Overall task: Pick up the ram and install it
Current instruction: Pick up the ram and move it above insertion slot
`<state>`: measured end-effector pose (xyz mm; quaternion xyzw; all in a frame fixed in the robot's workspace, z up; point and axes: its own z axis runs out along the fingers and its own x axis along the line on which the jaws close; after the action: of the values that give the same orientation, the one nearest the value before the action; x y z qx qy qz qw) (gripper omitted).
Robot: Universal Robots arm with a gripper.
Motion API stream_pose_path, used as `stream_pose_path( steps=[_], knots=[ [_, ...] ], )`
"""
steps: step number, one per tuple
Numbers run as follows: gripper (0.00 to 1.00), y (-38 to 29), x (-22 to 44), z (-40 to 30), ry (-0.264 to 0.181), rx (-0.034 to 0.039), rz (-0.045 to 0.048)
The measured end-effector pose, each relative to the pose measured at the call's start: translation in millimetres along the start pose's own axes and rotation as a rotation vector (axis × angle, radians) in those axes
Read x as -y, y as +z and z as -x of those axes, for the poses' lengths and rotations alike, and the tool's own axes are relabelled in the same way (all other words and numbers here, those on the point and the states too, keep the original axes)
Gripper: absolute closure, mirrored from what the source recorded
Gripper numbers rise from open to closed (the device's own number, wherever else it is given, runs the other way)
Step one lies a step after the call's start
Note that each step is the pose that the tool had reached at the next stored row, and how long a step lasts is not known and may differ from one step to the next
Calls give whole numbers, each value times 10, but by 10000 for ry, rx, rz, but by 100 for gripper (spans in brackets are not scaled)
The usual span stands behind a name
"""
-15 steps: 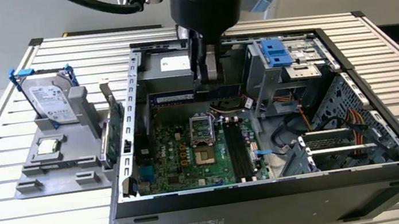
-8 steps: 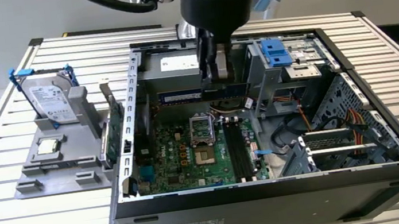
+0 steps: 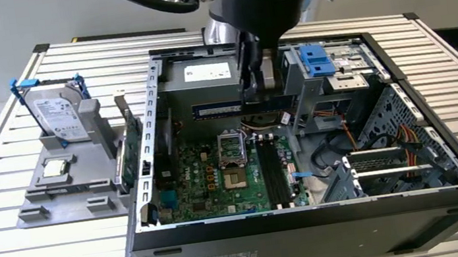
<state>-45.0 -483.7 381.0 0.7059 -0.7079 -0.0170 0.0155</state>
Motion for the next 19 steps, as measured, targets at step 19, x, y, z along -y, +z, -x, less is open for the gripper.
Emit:
stream_pose_path(
  steps=[19],
  knots=[
    [100,-10,224,1,0,0,0]
  ],
)
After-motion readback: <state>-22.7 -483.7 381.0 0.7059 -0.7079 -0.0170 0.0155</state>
